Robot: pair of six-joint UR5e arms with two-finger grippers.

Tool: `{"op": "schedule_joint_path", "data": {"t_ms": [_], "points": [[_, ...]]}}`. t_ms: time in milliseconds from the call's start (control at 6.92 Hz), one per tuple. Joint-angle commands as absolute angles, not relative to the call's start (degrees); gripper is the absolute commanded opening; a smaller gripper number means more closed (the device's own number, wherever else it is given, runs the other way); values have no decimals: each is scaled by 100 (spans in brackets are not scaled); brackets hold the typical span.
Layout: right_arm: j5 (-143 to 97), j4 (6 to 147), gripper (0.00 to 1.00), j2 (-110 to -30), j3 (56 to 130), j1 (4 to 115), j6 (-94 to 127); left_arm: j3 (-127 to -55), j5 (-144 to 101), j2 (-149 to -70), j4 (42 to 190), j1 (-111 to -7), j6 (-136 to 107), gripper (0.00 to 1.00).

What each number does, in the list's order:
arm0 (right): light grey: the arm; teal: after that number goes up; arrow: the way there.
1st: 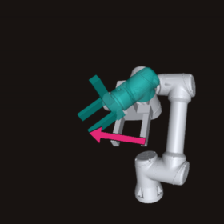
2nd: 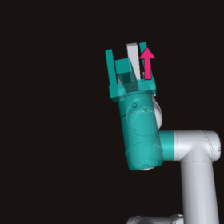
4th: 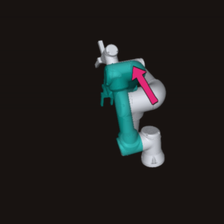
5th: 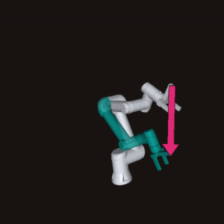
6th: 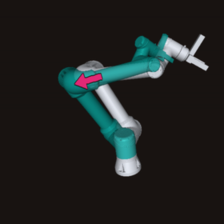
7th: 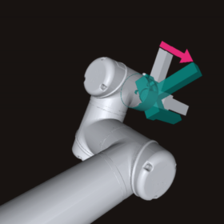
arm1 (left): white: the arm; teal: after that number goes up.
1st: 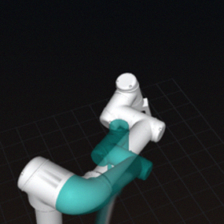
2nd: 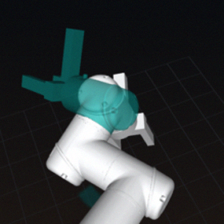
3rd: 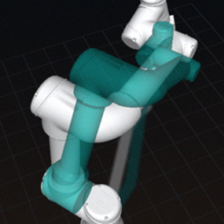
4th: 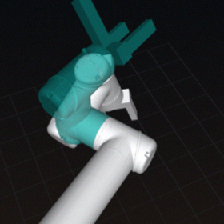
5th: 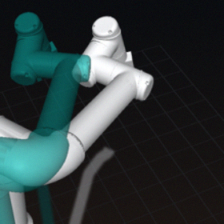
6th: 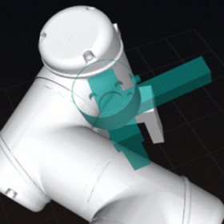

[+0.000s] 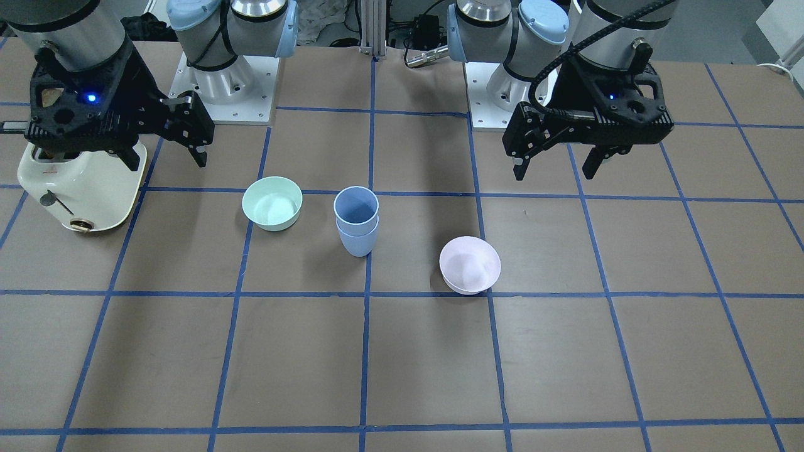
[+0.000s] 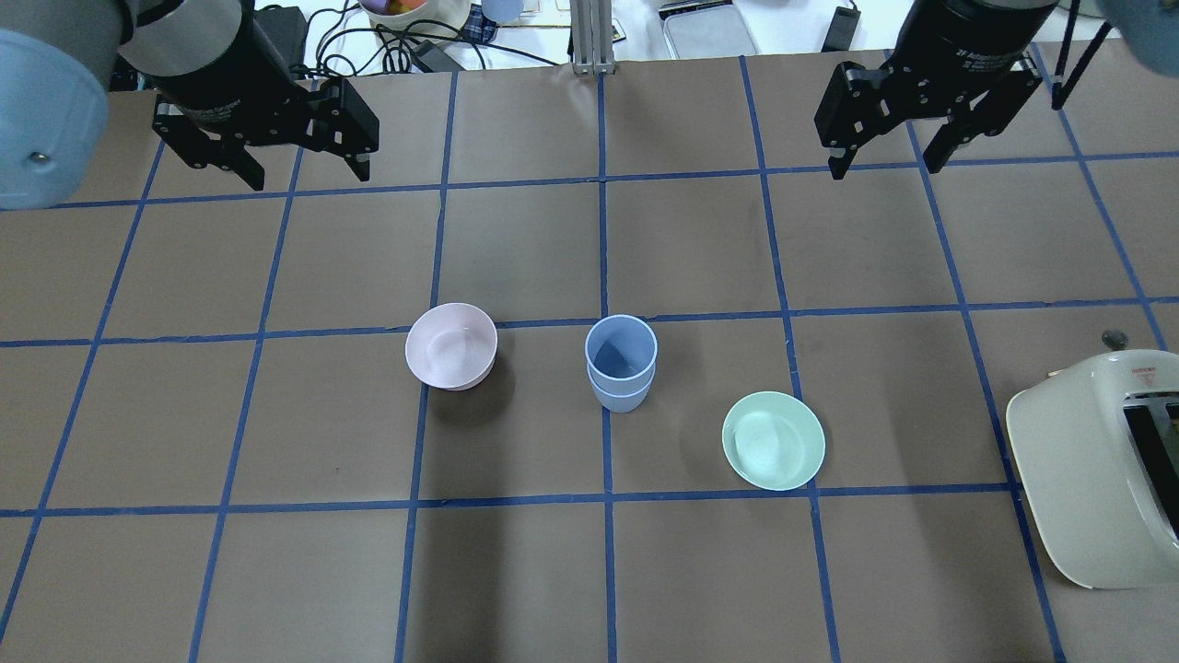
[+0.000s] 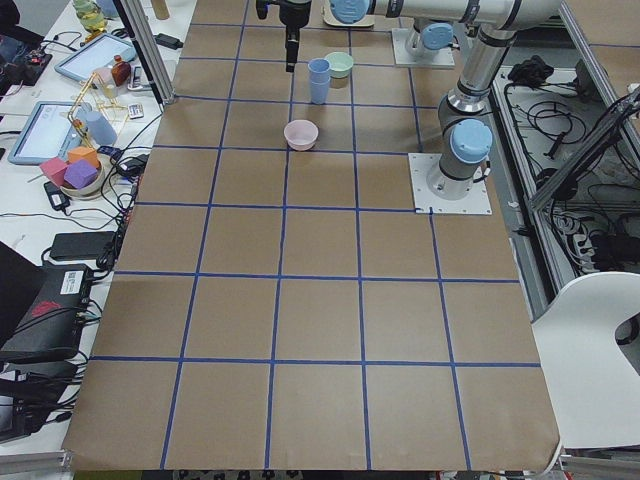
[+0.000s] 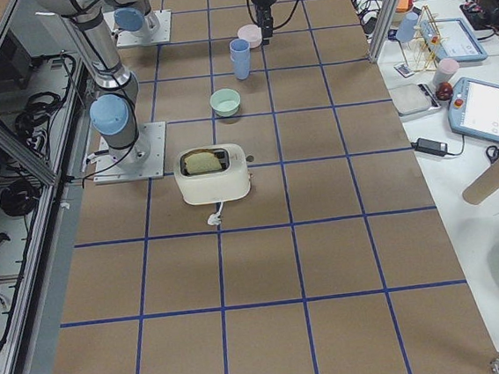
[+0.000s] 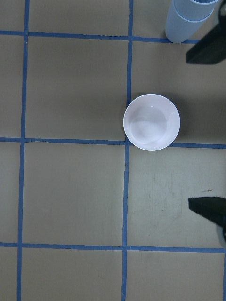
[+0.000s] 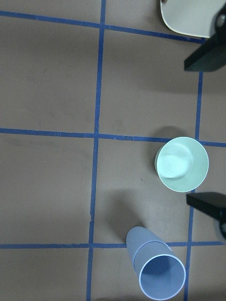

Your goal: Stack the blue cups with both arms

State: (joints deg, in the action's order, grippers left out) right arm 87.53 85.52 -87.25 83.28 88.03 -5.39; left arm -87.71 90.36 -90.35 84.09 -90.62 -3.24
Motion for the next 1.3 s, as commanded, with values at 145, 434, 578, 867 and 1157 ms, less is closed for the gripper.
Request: {"op": "schedule_joint_path", "data": {"t_ms": [145,434,578,867,1157], "points": [[8937,8622,100,-8736,8385,8798,-432,-8771,9035,-9035,8429,-9062,-316,100],[8938,9007,100,-8736,8420,8798,34,-8771,9035,-9035,8437,-9062,-316,100],[8938,9026,100,-8771,8516,8798,26,-8771,9035,-9035,8437,-9062,-325,100],[8938,9035,100,-8780,8552,8789,18,-8780,9026,-9035,8464,-9070,-325,100],[8947,9035,100,-8789,8552,8789,9,-8780,9026,-9035,8473,-9079,-325,100]]}}
